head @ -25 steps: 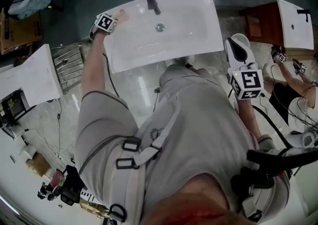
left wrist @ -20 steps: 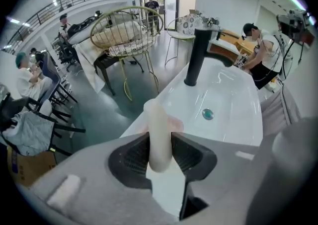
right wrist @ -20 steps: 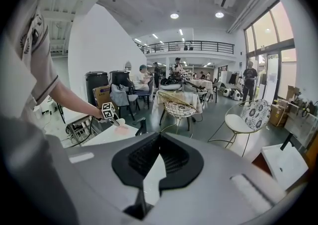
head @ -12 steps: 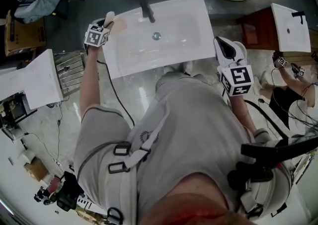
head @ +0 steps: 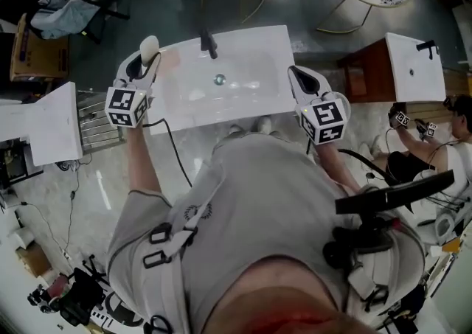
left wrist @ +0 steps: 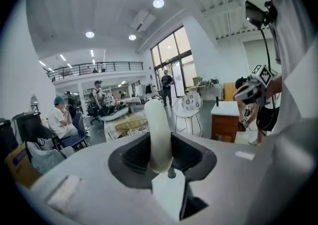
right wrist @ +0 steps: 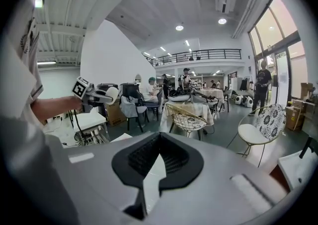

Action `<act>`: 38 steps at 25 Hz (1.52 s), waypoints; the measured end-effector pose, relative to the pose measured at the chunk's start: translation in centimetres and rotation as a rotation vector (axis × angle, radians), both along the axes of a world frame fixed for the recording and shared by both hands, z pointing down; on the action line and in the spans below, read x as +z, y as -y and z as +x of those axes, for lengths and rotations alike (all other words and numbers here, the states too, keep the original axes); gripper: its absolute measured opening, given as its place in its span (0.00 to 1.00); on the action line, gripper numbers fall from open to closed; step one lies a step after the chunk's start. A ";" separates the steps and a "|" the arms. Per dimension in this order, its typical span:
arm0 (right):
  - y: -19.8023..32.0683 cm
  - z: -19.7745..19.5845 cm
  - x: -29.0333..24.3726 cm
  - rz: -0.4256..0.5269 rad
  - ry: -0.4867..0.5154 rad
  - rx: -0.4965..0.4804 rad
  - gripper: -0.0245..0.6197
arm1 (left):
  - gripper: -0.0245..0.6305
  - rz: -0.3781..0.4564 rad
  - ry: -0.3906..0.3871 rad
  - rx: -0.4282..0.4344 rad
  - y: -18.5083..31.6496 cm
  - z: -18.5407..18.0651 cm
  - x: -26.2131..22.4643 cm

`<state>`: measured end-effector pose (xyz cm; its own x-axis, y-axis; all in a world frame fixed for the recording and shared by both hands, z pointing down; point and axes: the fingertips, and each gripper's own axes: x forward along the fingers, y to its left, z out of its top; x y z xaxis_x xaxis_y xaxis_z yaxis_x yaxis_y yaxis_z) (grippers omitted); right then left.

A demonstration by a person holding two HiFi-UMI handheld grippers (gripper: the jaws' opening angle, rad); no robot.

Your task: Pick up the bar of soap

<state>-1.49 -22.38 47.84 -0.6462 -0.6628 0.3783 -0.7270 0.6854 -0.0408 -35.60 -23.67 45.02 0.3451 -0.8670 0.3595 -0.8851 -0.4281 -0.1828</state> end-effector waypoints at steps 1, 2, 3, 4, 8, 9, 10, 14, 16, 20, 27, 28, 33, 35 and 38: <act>0.3 0.0 -0.1 0.001 0.003 -0.006 0.04 | 0.21 0.036 -0.028 -0.006 -1.0 0.9 -1.5; 0.5 0.0 -0.1 0.000 0.005 -0.012 0.04 | 0.21 0.072 -0.059 -0.016 -2.0 1.7 -2.9; 0.7 0.0 -0.1 -0.001 0.008 -0.017 0.04 | 0.21 0.107 -0.092 -0.028 -3.1 2.5 -4.1; 0.8 0.0 0.0 -0.002 0.010 -0.023 0.04 | 0.21 0.142 -0.124 -0.043 -4.0 3.1 -5.3; 1.3 -0.3 0.2 0.006 0.010 -0.058 0.04 | 0.21 0.256 -0.213 -0.084 -6.5 3.8 -8.2; 1.4 -0.5 0.3 0.010 0.009 -0.067 0.04 | 0.21 0.266 -0.216 -0.089 -6.8 3.7 -8.4; 1.5 -0.7 0.4 0.011 0.008 -0.074 0.04 | 0.21 0.268 -0.217 -0.095 -7.0 3.5 -8.5; 1.9 -0.9 0.3 0.001 0.017 -0.080 0.04 | 0.21 0.254 -0.245 -0.106 -7.2 3.7 -8.2; 1.9 -1.3 0.3 0.006 0.023 -0.089 0.04 | 0.21 0.252 -0.245 -0.100 -7.3 3.7 -8.2; 1.2 -1.8 1.1 -0.013 0.027 -0.088 0.04 | 0.21 0.242 -0.276 -0.108 -7.0 2.7 -7.2; 0.3 -1.4 0.6 -0.004 0.039 -0.105 0.04 | 0.21 0.193 -0.311 -0.091 -5.4 3.1 -5.6; 0.2 -1.3 0.4 -0.003 0.046 -0.109 0.04 | 0.21 0.187 -0.317 -0.090 -5.1 3.2 -5.3; 0.5 0.2 0.2 -0.018 0.059 -0.077 0.04 | 0.21 0.082 -0.421 -0.102 -1.8 2.6 -0.6; 0.4 1.0 0.2 -0.024 0.054 -0.050 0.04 | 0.21 -0.022 -0.428 -0.118 0.0 2.2 3.7; 0.6 2.4 0.2 -0.022 0.049 -0.010 0.04 | 0.21 -0.192 -0.445 -0.138 2.8 1.8 11.4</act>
<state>0.96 -22.94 48.05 -0.6707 -0.6482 0.3606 -0.7169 0.6912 -0.0909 -33.79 -26.48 56.40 0.3877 -0.8480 0.3614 -0.9102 -0.2902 0.2955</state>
